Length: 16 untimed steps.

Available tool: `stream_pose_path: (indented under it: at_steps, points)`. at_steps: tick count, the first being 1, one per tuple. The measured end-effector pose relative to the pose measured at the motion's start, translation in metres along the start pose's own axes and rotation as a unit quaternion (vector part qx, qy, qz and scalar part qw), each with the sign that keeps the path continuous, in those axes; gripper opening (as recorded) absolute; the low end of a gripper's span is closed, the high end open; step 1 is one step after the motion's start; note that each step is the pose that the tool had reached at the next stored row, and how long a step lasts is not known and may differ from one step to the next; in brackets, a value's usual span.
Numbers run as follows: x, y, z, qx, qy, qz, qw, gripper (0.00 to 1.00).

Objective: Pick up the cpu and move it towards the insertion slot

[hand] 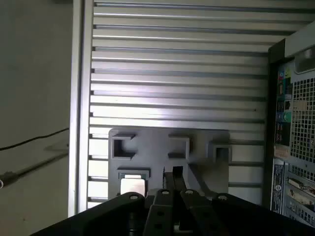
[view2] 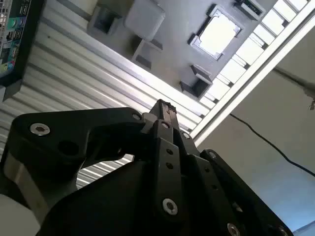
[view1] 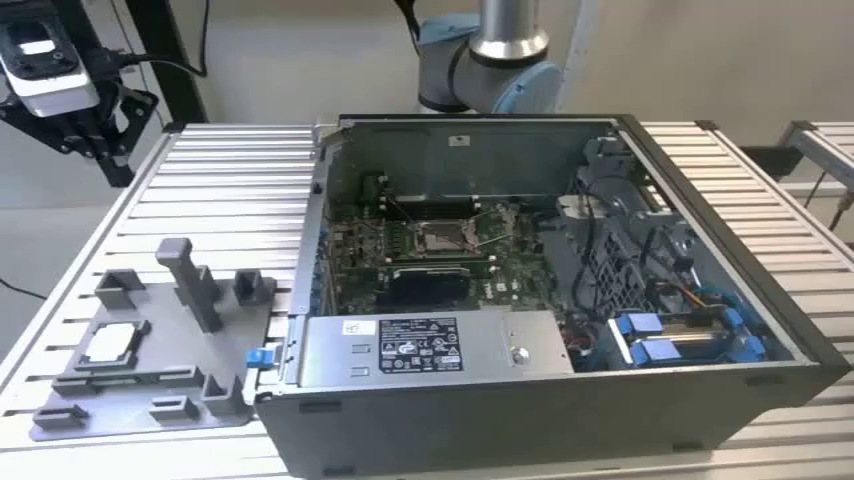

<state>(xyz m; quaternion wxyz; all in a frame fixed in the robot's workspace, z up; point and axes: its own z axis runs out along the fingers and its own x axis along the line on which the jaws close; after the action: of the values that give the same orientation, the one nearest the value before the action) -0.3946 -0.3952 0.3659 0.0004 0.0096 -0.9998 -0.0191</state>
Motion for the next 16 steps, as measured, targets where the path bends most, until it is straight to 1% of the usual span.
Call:
stream_pose_path:
  at_steps: [6,16]
  points:
    - [0.0004,0.0000,-0.0001,0.0001,0.0001,0.000,1.00000,0.00]
    - [0.0076,0.0002,0.0000,0.0000,0.0000,0.000,1.00000,0.00]
